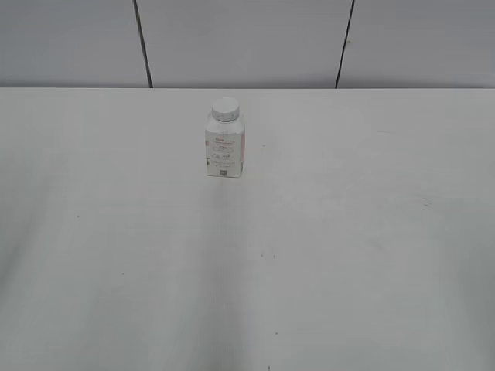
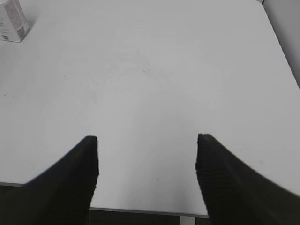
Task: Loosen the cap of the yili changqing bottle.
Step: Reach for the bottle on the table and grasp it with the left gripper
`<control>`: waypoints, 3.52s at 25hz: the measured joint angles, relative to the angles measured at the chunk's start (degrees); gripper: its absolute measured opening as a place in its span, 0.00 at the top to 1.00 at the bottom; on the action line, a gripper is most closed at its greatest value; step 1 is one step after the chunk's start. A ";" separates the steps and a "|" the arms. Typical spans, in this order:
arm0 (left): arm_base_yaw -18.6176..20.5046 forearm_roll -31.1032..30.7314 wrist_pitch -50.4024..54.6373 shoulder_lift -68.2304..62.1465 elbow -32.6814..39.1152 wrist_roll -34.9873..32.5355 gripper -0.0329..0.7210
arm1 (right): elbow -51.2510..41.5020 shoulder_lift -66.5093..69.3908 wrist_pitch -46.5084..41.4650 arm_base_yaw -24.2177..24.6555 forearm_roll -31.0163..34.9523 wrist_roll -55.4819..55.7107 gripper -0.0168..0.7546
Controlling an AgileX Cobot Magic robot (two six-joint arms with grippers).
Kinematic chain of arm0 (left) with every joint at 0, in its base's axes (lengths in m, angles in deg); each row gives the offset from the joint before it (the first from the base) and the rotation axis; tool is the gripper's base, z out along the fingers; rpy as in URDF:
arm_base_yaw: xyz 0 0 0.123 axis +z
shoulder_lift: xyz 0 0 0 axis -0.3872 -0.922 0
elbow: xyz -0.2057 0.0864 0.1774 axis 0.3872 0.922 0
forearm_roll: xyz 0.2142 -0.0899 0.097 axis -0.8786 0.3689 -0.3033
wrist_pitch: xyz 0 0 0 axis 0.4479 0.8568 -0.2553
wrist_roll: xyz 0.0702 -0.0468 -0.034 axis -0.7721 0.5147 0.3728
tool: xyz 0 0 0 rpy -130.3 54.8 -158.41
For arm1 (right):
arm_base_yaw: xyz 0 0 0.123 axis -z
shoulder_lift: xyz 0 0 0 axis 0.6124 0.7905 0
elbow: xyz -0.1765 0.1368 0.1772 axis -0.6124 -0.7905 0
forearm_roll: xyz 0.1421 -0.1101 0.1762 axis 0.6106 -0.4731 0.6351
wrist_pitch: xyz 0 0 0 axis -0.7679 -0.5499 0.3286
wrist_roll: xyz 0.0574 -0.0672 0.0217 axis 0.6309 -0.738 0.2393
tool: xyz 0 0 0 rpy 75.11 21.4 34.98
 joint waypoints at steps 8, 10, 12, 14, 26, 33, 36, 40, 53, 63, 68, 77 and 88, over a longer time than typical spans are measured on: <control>0.00 -0.21 -8.57 -10.68 0.00 0.00 0.30 | 0.00 0.00 0.00 0.00 0.00 -0.02 0.31; 0.00 -0.07 -10.64 -13.34 0.00 0.00 0.30 | 0.00 0.00 0.00 0.00 0.00 -0.02 0.31; 0.00 0.05 -13.26 -15.92 0.00 0.00 0.30 | 0.00 0.00 0.00 0.00 0.00 -0.02 0.31; 0.00 0.05 -16.20 -17.93 0.00 0.00 0.30 | 0.00 0.00 0.00 0.00 0.00 -0.02 0.31; 0.00 3.04 -27.70 -30.30 0.00 0.00 0.31 | 0.00 0.00 0.00 0.00 0.00 -0.07 0.31; 0.00 3.06 -34.49 -37.56 0.00 0.00 0.31 | 0.00 0.00 0.00 0.00 0.00 -0.07 0.31; 0.00 3.06 -36.87 -40.87 0.00 0.00 0.31 | 0.00 0.00 0.00 0.00 0.00 -0.07 0.31; 0.00 2.95 -37.58 -44.50 0.00 0.00 0.31 | 0.00 0.00 0.00 0.00 0.00 -0.07 0.31; 0.00 1.26 -43.12 -51.96 0.00 0.00 0.36 | 0.00 0.00 0.00 0.00 0.00 -0.07 0.31; 0.12 -8.23 -47.73 -61.60 -3.82 1.56 0.43 | 0.00 0.00 0.00 0.00 0.00 -0.07 0.31; 0.12 -19.28 -48.11 -65.95 -8.96 6.63 0.43 | 0.00 0.00 0.00 0.00 0.00 -0.07 0.31; 4.63 -46.45 -48.34 -75.84 -22.34 26.31 0.43 | 0.00 0.00 0.00 0.00 0.00 -0.07 0.31; 5.10 -64.34 -56.51 -90.37 -38.62 35.19 0.43 | 0.00 0.00 0.00 0.00 0.00 -0.07 0.31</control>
